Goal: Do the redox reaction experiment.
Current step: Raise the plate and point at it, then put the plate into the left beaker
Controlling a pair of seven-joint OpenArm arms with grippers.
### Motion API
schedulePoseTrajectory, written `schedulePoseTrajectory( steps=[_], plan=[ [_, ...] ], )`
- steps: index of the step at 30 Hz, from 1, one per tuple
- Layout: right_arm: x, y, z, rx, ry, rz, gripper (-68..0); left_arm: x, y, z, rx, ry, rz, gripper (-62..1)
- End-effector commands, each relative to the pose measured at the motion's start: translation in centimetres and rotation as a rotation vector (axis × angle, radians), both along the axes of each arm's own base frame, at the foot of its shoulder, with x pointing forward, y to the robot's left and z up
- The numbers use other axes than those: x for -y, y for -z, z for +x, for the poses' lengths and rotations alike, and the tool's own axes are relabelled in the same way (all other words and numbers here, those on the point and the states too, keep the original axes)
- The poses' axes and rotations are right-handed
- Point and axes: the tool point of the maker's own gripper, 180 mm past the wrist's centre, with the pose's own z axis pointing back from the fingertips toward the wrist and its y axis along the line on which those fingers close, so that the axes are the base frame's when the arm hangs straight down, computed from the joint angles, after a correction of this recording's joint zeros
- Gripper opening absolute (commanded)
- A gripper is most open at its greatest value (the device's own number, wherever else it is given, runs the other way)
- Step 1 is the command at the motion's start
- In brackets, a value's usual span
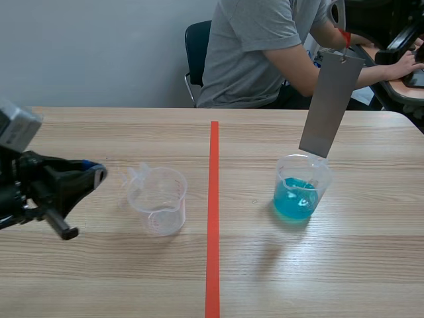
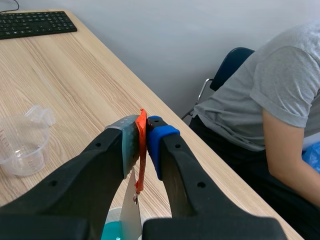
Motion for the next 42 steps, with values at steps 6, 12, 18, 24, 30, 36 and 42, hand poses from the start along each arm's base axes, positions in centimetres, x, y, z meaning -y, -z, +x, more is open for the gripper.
schedulePoseTrajectory(
  steps=[6, 12, 18, 24, 30, 36, 42],
  plan=[
    [0.1, -1.5, -0.2, 0.046, -0.011, 0.003, -66.0, -5.0, 2.5, -5.0, -0.094, -0.126, 0.017, -57.3],
    [0.1, -1.6, -0.1, 0.048, -0.011, 0.003, -66.0, -8.7, 4.3, -9.0, -0.187, -0.268, 0.039, -57.3],
    [0.1, -1.7, -0.1, 0.051, -0.011, 0.003, -66.0, -10.3, 5.2, -11.5, -0.238, -0.384, 0.022, -57.3],
    [-0.1, -2.0, 0.0, 0.059, -0.015, 0.004, -66.0, -10.2, 6.5, -13.6, -0.292, -0.461, -0.014, -57.3],
    [-0.7, -2.5, 0.1, 0.073, -0.033, -0.002, -66.0, -10.5, 7.8, -15.2, -0.329, -0.539, -0.042, -57.3],
    [-2.3, -3.0, 0.2, 0.086, -0.078, -0.004, -66.0, -10.7, 8.2, -15.5, -0.339, -0.554, -0.043, -57.3],
    [-4.7, -3.9, 0.2, 0.108, -0.136, 0.019, -66.0, -10.7, 8.2, -15.5, -0.339, -0.555, -0.043, -57.3]
  ],
)
